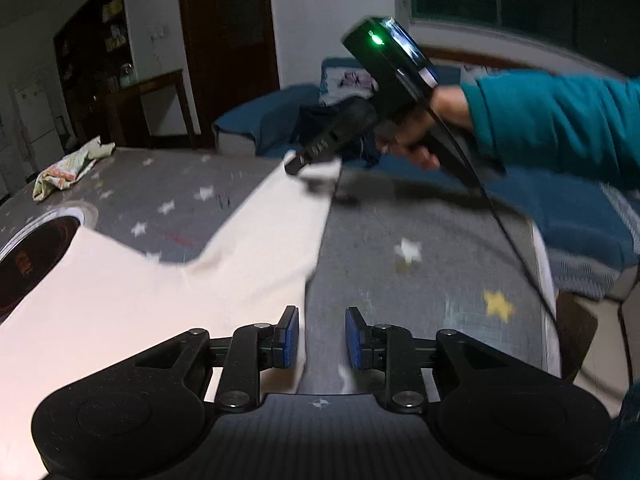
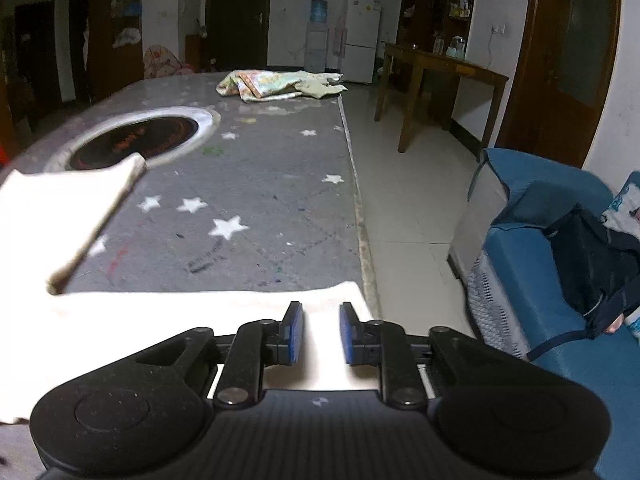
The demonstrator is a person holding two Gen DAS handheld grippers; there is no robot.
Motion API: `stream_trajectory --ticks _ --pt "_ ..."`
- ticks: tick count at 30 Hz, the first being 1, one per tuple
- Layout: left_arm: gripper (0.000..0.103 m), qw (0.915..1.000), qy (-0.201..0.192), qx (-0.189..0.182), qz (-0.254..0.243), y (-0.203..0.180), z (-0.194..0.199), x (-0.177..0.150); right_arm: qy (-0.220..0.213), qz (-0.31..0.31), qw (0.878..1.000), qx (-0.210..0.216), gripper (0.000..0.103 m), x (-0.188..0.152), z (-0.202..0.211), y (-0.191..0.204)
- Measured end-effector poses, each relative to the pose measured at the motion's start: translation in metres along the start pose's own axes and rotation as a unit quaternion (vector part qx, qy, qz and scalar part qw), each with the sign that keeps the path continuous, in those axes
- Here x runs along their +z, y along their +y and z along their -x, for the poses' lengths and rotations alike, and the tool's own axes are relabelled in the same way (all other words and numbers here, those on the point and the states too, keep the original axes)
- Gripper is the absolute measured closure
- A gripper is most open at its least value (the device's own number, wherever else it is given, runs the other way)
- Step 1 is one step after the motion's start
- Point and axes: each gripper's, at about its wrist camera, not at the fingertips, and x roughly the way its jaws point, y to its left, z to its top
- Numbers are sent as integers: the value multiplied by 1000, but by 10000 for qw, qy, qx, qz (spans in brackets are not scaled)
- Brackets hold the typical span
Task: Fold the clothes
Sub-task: 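Smooth the sweatshirt body with the right gripper while the left gripper grasps the hem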
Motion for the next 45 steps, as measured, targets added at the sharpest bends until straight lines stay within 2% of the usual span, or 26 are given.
stream_trajectory --ticks 5,7,11,15,19,21,24,27,31,33,34,39,41,43,45 --pt "75 9997 152 30 178 1 -25 8 35 21 9998 198 73 -4 12 6" --pt "70 9996 182 21 229 -1 -31 6 81 34 9997 216 70 -8 13 7" --pt "65 9994 61 138 301 -3 -17 2 177 -11 9997 157 65 -12 11 5" --pt "58 9952 -246 674 670 7 23 -13 101 95 9996 247 64 -8 21 12" --pt "53 9804 -479 1397 1303 28 74 -41 -28 303 9977 604 63 -7 38 33" --pt "53 9664 -494 1875 1686 41 102 -61 -81 516 9950 847 61 -6 46 50" --pt "53 9341 -386 2745 2251 61 143 -95 -137 846 9890 1206 57 -6 56 77" --pt "53 8916 -255 3683 2623 78 183 -127 -174 1130 9811 1564 57 -6 63 105" --pt "52 8254 36 4782 3000 104 222 -163 -194 1469 9694 1959 57 -6 68 140" --pt "50 8045 146 4982 3230 117 234 -180 -174 1640 9635 2109 57 -8 70 155" --pt "50 7974 199 5015 3351 124 238 -188 -162 1728 9607 2165 57 -9 71 161" --pt "51 7998 391 4639 3788 151 234 -209 -131 2204 9439 2457 57 -19 79 193" --pt "63 8036 365 4562 3805 153 233 -209 -166 2366 9365 2582 57 -22 84 201" --pt "90 8083 328 4515 3765 152 232 -208 -202 2524 9288 2705 57 -25 88 211" --pt "96 8138 302 4498 3668 152 232 -204 -239 2670 9214 2815 57 -27 92 220"
